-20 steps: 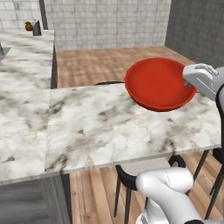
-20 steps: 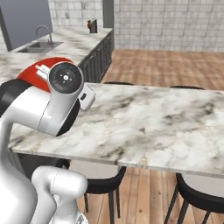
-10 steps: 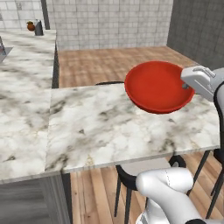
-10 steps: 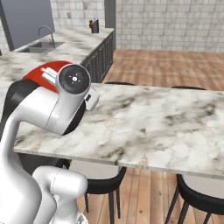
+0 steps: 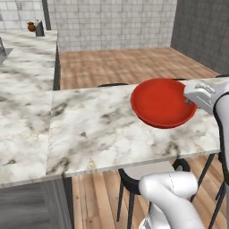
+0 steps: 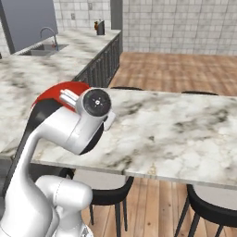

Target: Pick up the bowls from the cabinet and place each bowl in front of a stool on the dining counter.

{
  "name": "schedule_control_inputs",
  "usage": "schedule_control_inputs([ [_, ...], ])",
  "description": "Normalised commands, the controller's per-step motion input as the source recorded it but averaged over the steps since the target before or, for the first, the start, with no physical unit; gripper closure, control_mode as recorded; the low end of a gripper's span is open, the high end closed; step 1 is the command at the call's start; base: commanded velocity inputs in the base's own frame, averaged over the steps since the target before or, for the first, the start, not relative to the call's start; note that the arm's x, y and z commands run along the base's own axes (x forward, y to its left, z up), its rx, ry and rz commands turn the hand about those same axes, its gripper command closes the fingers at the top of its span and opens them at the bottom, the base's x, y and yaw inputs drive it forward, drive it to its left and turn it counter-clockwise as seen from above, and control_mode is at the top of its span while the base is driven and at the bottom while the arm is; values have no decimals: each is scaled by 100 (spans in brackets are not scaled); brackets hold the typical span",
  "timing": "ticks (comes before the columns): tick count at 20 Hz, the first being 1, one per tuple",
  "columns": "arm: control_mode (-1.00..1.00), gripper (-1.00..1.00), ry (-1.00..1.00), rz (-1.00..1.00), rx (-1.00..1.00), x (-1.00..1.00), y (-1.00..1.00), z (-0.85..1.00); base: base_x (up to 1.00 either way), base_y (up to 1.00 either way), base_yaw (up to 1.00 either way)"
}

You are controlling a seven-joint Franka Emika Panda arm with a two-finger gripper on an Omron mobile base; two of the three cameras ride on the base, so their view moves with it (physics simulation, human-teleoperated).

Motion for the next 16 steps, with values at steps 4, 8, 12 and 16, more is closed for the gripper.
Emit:
schedule_control_inputs([
  [4, -100, 100, 9, 0, 7, 12, -23, -20, 0, 0, 0],
  [8, -100, 100, 19, 0, 16, 8, -31, 0, 0, 0, 0],
  [12, -100, 100, 29, 0, 17, 14, -32, 0, 0, 0, 0],
  [16, -100, 100, 21, 0, 7, 21, -18, -2, 0, 0, 0],
])
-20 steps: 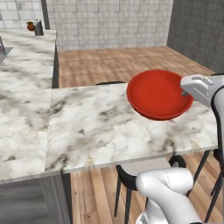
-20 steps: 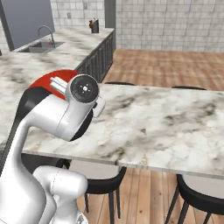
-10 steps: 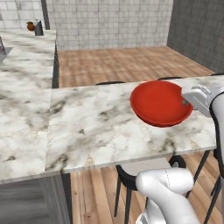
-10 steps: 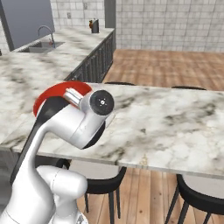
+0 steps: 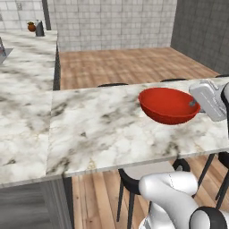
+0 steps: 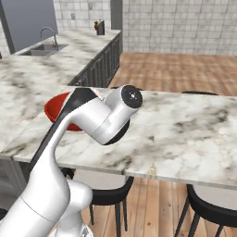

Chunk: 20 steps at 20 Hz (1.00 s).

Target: Pick up the bowls from the cabinet and place each bowl in front of a stool on the dining counter.

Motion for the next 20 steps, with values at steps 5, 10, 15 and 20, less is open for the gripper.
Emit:
schedule_control_inputs([
  [5, -100, 100, 0, 0, 0, 7, -1, -23, 0, 0, 0],
  [10, -100, 100, -6, 0, 0, 11, 0, -38, 0, 0, 0],
  [15, -100, 100, -6, 0, -1, 19, 0, -40, 0, 0, 0],
  [20, -100, 100, -3, 0, 0, 26, 0, -29, 0, 0, 0],
])
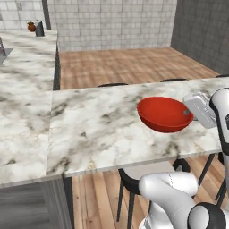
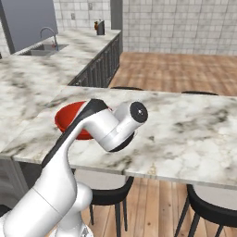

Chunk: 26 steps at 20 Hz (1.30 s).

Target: Pick up the bowls from the cabinet and place each bowl in front of a stool on the dining counter.

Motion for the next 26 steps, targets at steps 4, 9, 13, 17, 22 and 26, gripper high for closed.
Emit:
schedule_control_inputs([
  [4, -100, 100, 0, 0, 0, 26, -4, -21, 0, 0, 0],
  [9, -100, 100, 0, 0, 0, 22, -6, -21, 0, 0, 0],
  [13, -100, 100, 0, 0, 0, 12, -6, -22, 0, 0, 0],
  [17, -100, 100, 0, 0, 0, 1, -1, -20, 0, 0, 0],
  [22, -100, 100, 0, 0, 0, 0, 0, -20, 0, 0, 0],
  [26, -100, 100, 0, 0, 0, 0, 0, -23, 0, 0, 0],
])
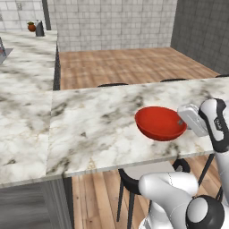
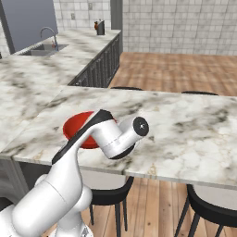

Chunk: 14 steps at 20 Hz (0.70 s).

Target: Pick up the bowls from the cabinet and place each bowl in front of a stool on the dining counter.

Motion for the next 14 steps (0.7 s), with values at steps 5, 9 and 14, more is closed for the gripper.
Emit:
schedule_control_inputs([
  [5, -100, 100, 0, 0, 0, 2, 0, -20, 0, 0, 0],
  [9, -100, 100, 0, 0, 0, 4, 0, -21, 0, 0, 0],
  [14, -100, 100, 0, 0, 0, 2, 0, -22, 0, 0, 0],
])
